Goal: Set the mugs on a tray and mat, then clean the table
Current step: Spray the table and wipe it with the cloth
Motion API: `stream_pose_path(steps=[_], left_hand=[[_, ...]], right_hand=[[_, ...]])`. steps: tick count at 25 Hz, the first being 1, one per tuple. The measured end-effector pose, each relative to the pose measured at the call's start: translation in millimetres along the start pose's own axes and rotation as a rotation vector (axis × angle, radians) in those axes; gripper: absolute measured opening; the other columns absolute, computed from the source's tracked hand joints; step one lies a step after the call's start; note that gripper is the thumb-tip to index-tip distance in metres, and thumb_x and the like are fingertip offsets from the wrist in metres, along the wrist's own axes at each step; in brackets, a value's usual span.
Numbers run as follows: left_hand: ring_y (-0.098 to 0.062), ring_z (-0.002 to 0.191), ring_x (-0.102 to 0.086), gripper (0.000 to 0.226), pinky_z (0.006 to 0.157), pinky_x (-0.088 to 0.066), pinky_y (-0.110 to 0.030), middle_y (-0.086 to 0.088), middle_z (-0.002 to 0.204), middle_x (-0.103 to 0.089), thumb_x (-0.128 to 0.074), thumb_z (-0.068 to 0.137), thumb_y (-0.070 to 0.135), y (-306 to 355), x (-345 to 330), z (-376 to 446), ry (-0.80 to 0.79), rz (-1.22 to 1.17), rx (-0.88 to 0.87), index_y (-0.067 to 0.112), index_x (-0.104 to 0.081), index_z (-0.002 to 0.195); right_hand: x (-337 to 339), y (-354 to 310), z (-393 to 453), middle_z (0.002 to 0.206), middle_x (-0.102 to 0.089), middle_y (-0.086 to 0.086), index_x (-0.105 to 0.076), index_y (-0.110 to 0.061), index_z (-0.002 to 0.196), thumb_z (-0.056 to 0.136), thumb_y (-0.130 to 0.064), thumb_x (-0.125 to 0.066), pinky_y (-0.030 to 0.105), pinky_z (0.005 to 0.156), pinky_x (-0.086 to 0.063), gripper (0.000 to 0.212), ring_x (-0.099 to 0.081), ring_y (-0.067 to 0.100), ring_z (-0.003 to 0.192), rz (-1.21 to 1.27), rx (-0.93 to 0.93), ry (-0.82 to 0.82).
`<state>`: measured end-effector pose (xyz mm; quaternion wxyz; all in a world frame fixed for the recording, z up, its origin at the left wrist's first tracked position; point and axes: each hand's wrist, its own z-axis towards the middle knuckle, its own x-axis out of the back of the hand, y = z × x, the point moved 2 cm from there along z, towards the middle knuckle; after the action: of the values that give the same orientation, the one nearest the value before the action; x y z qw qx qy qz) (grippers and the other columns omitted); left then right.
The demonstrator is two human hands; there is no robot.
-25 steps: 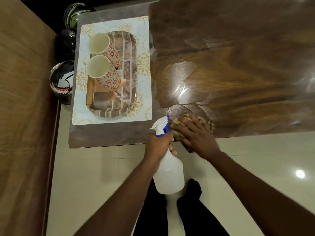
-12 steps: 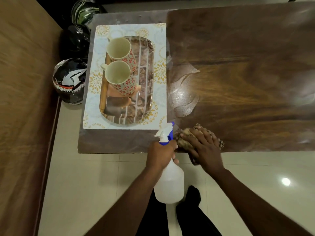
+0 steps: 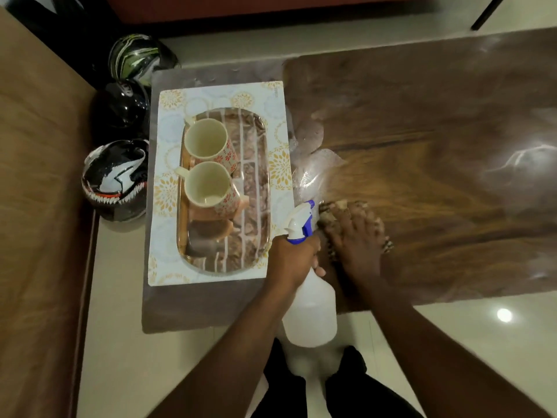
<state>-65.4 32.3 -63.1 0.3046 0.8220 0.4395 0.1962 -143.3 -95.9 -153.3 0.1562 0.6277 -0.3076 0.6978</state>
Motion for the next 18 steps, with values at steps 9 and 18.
stream_pose_path(steps=[9, 18], left_hand=[[-0.024, 0.039, -0.049, 0.007, 0.049, -0.046, -0.030, -0.007, 0.042, -0.049, -0.060, 0.074, 0.004, 108, -31, 94, 0.123, -0.085, -0.043, 0.000, -0.062, 0.068], [-0.022, 0.037, -0.051, 0.011, 0.039, -0.043, -0.021, -0.008, 0.046, -0.050, -0.054, 0.081, 0.003, 201, -42, 170, 0.323, -0.074, -0.051, 0.000, -0.063, 0.075]], right_hand=[[-9, -20, 148, 0.144, -0.044, 0.009, -0.042, -0.028, 0.139, 0.084, -0.049, -0.030, 0.054, 0.106, -0.023, 0.060, -0.028, 0.033, 0.136, 0.089, 0.133, -0.094], [-20, -21, 282, 0.138, -0.050, 0.007, -0.052, -0.026, 0.132, 0.091, -0.041, -0.033, 0.050, 0.107, -0.018, 0.048, -0.037, 0.034, 0.131, 0.161, 0.309, -0.078]])
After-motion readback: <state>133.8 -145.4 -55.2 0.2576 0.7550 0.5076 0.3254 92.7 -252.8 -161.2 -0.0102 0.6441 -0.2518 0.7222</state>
